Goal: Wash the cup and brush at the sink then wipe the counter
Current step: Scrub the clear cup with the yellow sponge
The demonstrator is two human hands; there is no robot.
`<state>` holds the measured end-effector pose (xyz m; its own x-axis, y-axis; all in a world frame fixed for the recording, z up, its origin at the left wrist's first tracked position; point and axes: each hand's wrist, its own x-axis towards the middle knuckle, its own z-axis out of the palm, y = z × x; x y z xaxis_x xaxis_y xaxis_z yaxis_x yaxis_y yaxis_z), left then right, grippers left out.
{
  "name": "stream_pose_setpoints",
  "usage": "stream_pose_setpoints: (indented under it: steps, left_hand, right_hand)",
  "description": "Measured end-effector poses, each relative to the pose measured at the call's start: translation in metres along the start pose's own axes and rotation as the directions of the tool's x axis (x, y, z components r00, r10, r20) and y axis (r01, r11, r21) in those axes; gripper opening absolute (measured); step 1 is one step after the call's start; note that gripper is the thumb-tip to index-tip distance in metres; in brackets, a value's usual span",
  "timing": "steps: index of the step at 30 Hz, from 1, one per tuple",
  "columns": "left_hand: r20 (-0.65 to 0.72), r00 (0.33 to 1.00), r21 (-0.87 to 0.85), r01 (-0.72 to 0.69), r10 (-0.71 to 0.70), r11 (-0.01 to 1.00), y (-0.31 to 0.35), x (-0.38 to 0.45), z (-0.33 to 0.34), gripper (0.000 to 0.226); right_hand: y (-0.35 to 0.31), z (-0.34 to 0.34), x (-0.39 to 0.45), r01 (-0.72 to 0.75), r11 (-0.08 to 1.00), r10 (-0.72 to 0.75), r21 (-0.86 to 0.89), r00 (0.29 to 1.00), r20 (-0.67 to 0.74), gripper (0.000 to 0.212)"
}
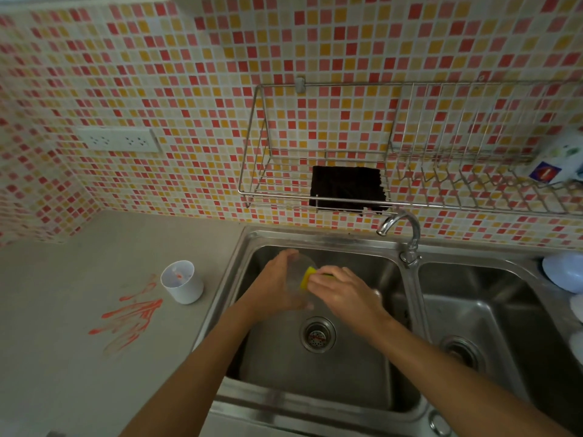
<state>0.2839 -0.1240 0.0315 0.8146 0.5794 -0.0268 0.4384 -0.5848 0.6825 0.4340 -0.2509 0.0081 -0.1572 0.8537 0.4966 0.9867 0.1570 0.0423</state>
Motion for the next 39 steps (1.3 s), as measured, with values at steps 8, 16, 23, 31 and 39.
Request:
stream_pose_setpoints:
  steps: [8, 16, 23, 31, 39]
  left_hand:
    - [-0.148, 0.975, 0.225, -0.129, 0.165, 0.966, -0.033, 0.0, -0.004, 0.08]
    - [-0.001, 0.946, 0.278, -0.311, 0.324, 0.909, -0.047, 0.009, -0.019, 0.082]
    - [0.101, 0.917, 0.291, -0.399, 0.387, 0.87, -0.052, 0.03, -0.025, 0.071]
    - [0.103, 0.891, 0.259, -0.453, 0.441, 0.853, -0.047, 0.053, -0.021, 0.078]
    - [0.019, 0.9, 0.173, -0.432, 0.436, 0.885, -0.063, 0.06, -0.012, 0.074]
  right_hand:
    - [-0.028, 0.009, 0.017, -0.319, 0.851, 0.243, 0.418, 0.944, 0.225, 0.027]
    - [-0.029, 0.007, 0.027, -0.199, 0.979, 0.187, 0.051, 0.965, 0.184, 0.052]
    - [-0.071, 0.033, 0.038, -0.629, 0.602, 0.627, 0.492, 0.754, 0.196, 0.031]
    - [-0.043, 0.034, 0.036, -0.438, 0.894, 0.441, -0.093, 0.898, 0.005, 0.035]
    - [-0.043, 0.033, 0.039, -0.557, 0.807, 0.557, 0.198, 0.828, 0.058, 0.046]
